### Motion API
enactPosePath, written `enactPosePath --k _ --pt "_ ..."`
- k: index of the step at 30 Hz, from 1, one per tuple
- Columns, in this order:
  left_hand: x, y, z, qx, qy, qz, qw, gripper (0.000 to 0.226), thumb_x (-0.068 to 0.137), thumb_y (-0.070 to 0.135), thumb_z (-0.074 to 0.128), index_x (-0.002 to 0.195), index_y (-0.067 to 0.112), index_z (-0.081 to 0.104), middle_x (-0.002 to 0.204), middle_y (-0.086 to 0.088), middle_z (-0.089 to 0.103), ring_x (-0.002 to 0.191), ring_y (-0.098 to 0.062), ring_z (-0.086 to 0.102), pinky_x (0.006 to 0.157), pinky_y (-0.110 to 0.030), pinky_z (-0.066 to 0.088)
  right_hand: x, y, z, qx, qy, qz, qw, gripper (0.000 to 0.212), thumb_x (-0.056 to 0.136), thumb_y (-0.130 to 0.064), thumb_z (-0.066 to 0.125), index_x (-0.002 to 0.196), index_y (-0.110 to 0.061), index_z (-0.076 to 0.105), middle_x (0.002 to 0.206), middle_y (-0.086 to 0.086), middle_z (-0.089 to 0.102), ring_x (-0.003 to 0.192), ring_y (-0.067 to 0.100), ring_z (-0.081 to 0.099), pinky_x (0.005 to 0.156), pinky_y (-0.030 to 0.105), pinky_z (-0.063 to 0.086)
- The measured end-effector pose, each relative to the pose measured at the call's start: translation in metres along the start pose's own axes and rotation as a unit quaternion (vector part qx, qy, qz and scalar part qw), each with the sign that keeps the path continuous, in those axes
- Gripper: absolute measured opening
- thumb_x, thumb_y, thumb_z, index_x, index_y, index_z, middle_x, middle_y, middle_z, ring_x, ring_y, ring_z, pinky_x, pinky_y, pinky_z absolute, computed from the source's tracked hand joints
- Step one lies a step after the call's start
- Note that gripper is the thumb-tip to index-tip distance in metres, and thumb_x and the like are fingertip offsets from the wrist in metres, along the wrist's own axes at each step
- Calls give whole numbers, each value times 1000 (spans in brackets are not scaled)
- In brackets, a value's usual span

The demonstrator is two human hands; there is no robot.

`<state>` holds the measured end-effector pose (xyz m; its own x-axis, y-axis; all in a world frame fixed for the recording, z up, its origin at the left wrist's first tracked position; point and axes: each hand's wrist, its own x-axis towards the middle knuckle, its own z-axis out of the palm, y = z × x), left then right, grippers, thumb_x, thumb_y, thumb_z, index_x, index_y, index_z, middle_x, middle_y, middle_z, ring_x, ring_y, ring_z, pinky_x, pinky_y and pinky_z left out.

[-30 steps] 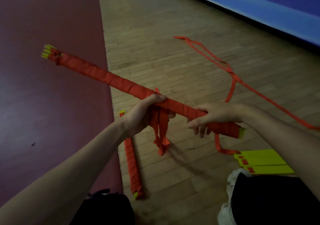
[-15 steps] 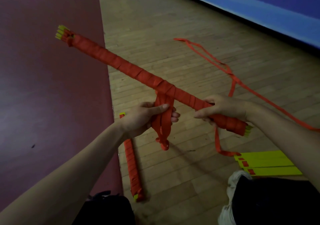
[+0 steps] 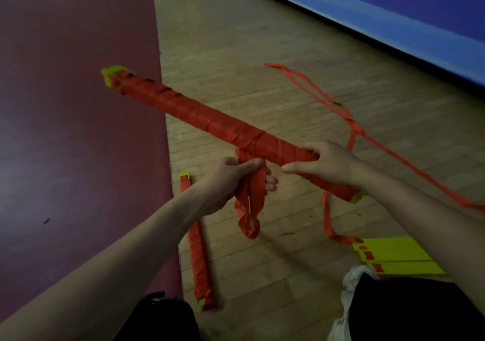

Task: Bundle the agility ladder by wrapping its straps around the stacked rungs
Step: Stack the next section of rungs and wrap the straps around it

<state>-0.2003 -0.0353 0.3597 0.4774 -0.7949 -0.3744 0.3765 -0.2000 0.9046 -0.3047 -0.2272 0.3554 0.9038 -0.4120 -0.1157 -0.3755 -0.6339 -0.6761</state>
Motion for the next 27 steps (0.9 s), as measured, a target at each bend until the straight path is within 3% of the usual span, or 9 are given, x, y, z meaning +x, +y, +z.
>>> enactPosePath --k 3,7,9,12,16,18,23,25,27 --pt "0 -1 4 -14 18 1 1000 26 101 13 45 99 -7 62 82 -15 72 71 -18 72 75 -32 58 -1 -4 7 -145 59 -21 987 39 69 -67 69 88 -37 54 77 -15 57 85 15 59 73 30 41" --pt "4 2 3 -44 44 13 998 26 101 12 45 96 -7 62 83 -16 72 71 -18 72 73 -32 60 -2 -9 23 -290 187 -104 933 45 79 -54 64 114 -28 52 105 -3 64 100 25 62 73 34 39" --pt "2 1 1 -39 50 19 998 25 100 11 45 99 -8 62 88 -17 72 73 -18 72 78 -34 58 0 -6 29 -322 247 -175 897 46 78 -44 71 113 -18 57 101 3 64 93 28 64 66 31 35" --pt "-1 0 0 -16 43 24 999 24 96 11 54 110 -6 63 97 -18 72 82 -19 73 83 -37 58 1 1 34 -348 303 -236 855 44 68 -30 80 101 -7 62 86 10 64 79 32 66 64 35 47" --pt "0 4 -1 -8 38 9 999 64 84 58 57 117 4 64 93 -15 71 84 -22 71 78 -37 56 -1 2 37 -371 351 -270 816 43 62 -20 84 96 -5 63 84 12 64 75 30 65 65 36 49" --pt "3 5 -2 -31 57 -5 998 78 79 70 53 115 3 65 87 -16 70 79 -23 70 80 -37 54 -2 3 38 -377 355 -288 806 46 61 -14 83 101 -3 64 90 13 65 80 31 66 69 36 49" --pt "6 3 -4 -34 108 -22 993 50 92 53 50 100 7 68 82 -14 72 70 -20 70 78 -34 51 -6 0 46 -344 329 -307 824 52 63 -16 85 107 -5 59 95 13 65 86 32 65 71 37 53" --pt "5 3 -8 -12 106 -14 994 45 93 48 49 99 8 69 86 -15 73 74 -19 71 72 -32 54 -8 -8 44 -288 280 -296 867 49 66 -28 83 102 -12 53 92 6 61 85 27 62 64 31 48" --pt "4 4 -13 13 87 -5 996 45 94 43 47 102 4 69 90 -16 72 77 -19 71 61 -26 55 -7 -13 36 -204 169 -235 935 41 73 -46 74 95 -21 51 92 -8 51 88 14 55 67 25 39"
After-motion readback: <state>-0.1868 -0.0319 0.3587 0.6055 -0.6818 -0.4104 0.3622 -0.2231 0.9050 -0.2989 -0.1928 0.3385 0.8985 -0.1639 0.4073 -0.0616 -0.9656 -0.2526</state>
